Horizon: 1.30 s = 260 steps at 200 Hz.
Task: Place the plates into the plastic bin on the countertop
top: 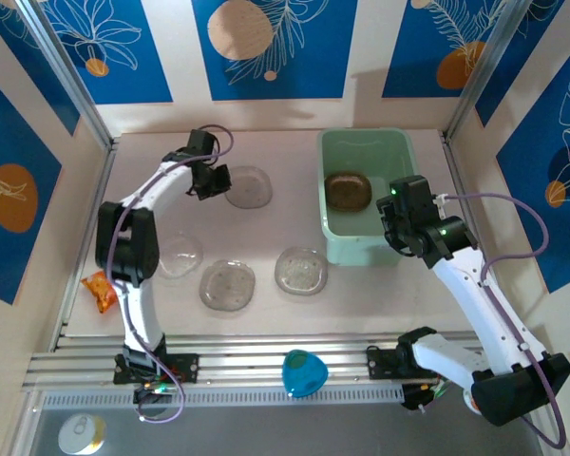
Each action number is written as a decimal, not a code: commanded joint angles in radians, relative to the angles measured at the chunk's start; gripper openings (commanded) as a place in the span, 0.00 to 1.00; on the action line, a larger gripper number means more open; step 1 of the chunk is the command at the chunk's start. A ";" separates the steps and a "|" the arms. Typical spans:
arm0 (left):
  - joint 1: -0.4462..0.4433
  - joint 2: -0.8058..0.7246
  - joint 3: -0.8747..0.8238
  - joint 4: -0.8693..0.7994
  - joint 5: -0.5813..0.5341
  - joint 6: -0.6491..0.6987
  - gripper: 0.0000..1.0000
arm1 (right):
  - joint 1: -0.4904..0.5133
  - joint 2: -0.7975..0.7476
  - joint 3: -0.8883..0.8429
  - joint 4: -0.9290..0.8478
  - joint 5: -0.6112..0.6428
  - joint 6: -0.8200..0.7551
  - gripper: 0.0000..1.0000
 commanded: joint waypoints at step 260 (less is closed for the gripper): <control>-0.467 -0.532 -0.192 0.464 -0.568 -0.025 0.00 | 0.293 0.243 0.060 0.716 -0.176 -0.212 0.47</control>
